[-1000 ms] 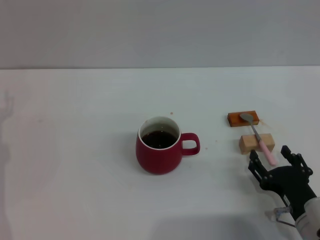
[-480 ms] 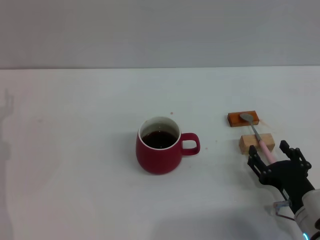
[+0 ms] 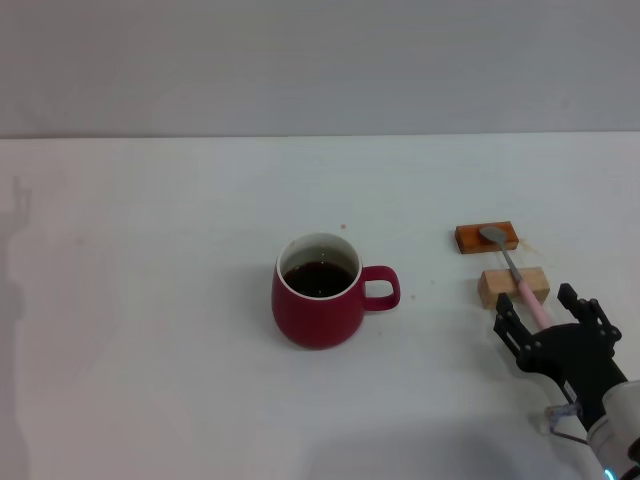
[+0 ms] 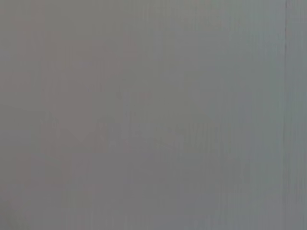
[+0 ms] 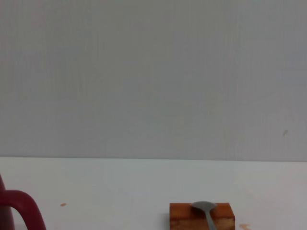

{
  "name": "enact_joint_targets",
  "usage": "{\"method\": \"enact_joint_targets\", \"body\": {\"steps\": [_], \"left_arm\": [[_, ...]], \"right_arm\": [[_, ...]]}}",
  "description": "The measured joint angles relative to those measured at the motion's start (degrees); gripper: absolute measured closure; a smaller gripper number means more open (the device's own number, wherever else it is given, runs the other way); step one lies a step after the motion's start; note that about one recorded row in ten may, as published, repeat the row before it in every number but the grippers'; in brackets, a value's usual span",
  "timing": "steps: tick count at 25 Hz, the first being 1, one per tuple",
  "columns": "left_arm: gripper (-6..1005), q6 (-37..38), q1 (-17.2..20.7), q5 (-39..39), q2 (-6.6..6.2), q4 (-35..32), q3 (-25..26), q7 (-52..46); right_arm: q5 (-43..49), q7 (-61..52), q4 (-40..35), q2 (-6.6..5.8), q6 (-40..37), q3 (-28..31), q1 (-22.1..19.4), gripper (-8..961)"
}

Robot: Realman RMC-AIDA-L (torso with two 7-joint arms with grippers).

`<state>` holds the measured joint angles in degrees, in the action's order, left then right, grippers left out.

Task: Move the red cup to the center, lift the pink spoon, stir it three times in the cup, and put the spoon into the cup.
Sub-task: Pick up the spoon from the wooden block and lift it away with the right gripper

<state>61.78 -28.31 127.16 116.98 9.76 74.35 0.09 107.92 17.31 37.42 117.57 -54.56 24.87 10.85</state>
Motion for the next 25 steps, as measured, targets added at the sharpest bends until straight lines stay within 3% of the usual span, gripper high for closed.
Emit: {"method": "enact_joint_targets", "body": {"steps": [14,17,22,25], "left_arm": [[257,0.3,0.6,0.1,-0.01,0.0,0.0,0.0],[257,0.3,0.8,0.1,-0.03,0.0,0.0,0.0],[257,0.4,0.9,0.1,-0.07,0.0,-0.1,0.0],[257,0.4,0.9,0.1,-0.08,0.0,-0.1,0.0]], "right_arm": [[0.1,0.0,-0.8,0.72,0.0,0.0,0.1,185],[0.0,0.0,-0.8,0.78,0.0,0.0,0.1,360],[0.0,0.0,-0.8,0.9,0.0,0.0,0.1,531],[0.0,0.0,-0.8,0.94,0.0,0.0,0.1,562]]}}
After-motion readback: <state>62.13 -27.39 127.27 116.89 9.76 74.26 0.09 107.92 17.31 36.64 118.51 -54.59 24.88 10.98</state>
